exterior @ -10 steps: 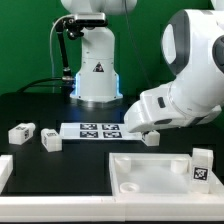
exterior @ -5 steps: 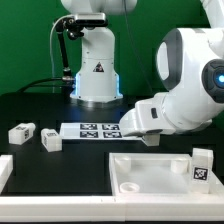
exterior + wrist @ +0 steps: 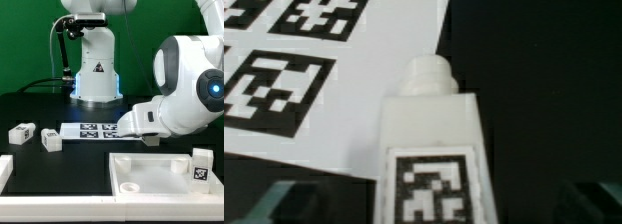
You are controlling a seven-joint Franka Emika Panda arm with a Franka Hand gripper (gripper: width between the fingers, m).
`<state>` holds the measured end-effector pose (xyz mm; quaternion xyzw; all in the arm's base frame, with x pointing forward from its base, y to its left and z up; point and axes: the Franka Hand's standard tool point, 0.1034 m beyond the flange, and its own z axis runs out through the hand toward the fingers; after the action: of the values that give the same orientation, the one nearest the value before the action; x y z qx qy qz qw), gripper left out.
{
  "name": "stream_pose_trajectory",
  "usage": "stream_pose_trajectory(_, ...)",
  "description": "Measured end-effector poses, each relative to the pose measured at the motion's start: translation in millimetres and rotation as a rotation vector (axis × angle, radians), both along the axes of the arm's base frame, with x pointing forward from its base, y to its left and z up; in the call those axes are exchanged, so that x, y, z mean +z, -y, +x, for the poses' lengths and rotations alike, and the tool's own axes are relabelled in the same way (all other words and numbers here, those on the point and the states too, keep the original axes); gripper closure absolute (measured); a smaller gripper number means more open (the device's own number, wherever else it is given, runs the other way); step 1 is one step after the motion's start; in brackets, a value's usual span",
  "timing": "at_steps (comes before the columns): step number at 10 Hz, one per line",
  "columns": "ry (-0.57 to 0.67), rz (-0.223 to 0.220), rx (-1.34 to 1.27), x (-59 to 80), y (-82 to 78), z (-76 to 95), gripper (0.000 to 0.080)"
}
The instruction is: Assemble square table
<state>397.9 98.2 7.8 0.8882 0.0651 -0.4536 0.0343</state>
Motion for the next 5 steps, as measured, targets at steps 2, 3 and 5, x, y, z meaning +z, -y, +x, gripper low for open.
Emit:
stream_pose_trajectory(2, 0.0, 0.0, -0.001, 0.0, 0.6, 0.1, 0.0425)
stream_pose_trajectory(3, 0.0, 0.0, -0.002, 0.0, 0.7, 0.2, 0.0514)
stream_pose_trajectory(5, 0.0, 0.0, -0.003, 0.0, 1.1, 0.2, 0.0514)
